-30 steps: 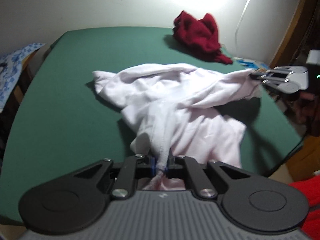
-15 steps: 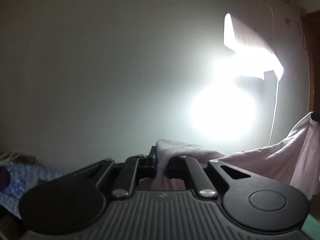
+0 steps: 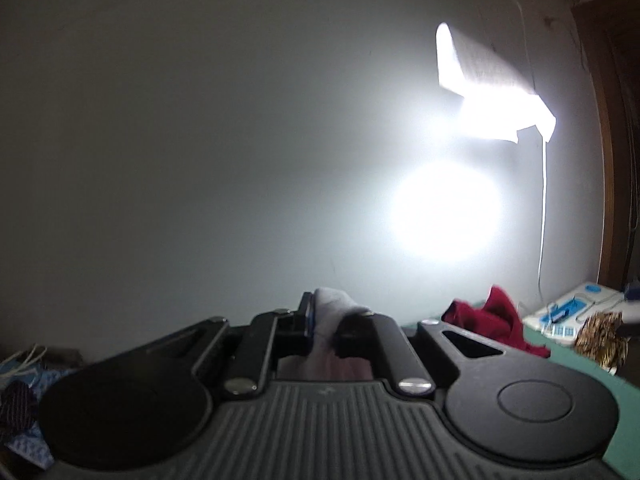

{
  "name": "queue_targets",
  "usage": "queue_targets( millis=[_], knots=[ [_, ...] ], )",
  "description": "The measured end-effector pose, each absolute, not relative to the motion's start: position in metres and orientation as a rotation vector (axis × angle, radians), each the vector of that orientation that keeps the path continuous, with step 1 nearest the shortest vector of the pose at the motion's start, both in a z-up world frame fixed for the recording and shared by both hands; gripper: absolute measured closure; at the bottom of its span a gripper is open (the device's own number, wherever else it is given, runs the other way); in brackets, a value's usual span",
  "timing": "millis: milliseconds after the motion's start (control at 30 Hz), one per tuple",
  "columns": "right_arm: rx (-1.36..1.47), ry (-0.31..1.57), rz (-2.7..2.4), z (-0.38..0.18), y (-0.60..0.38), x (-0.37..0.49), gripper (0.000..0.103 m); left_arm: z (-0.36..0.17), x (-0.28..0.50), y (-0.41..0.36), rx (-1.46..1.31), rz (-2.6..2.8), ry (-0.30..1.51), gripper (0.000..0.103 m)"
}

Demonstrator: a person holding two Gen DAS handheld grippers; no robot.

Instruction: Fold clothes

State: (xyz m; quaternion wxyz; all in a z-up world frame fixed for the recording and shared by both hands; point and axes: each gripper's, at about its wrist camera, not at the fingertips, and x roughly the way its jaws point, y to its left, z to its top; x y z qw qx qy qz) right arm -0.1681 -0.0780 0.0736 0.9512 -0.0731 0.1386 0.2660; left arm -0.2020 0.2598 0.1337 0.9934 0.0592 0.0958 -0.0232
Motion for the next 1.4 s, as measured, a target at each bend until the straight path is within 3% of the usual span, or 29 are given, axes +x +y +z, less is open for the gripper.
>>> queue_targets(
  millis=[100, 233, 467, 600, 667, 700, 733, 767, 1067, 1167, 1400],
  knots=[
    [-0.266, 0.502, 0.66, -0.007, -0.036, -0.176, 0.036, 0.109, -0.213, 0.282, 0.118, -0.055, 0.248, 0.098],
    [-0.347, 0.603, 0.695, -0.066, 0.004, -0.177, 0.037, 0.1, -0.245, 0.313, 0.116, -0.014, 0.246, 0.093],
    [-0.149, 0.7, 0.74, -0.096, 0.038, -0.147, 0.036, 0.081, -0.265, 0.341, 0.097, 0.128, 0.332, 0.092],
    [0.067, 0.847, 0.829, -0.119, 0.048, -0.114, 0.033, 0.072, -0.269, 0.344, 0.098, 0.178, 0.362, 0.09],
    [0.131, 0.906, 0.872, -0.127, 0.052, -0.11, 0.038, 0.07, -0.27, 0.347, 0.093, 0.196, 0.369, 0.086],
    [0.109, 0.898, 0.872, -0.128, 0.053, -0.112, 0.048, 0.07, -0.271, 0.349, 0.09, 0.205, 0.372, 0.086],
    [0.07, 0.879, 0.859, -0.125, 0.051, -0.117, 0.086, 0.069, -0.272, 0.351, 0.086, 0.213, 0.375, 0.086],
    [0.029, 0.857, 0.843, -0.121, 0.049, -0.123, 0.098, 0.069, -0.272, 0.353, 0.08, 0.218, 0.378, 0.086],
    [-0.147, 0.57, 0.557, -0.062, 0.007, -0.16, 0.099, 0.07, -0.241, 0.354, 0.026, 0.15, 0.382, 0.086],
    [-0.036, 0.443, 0.5, -0.02, -0.014, -0.167, 0.099, 0.078, -0.224, 0.349, 0.003, 0.107, 0.363, 0.088],
    [0.113, 0.003, 0.375, 0.101, -0.072, -0.202, 0.099, 0.168, -0.243, 0.322, 0.022, 0.068, 0.058, 0.086]
  ],
)
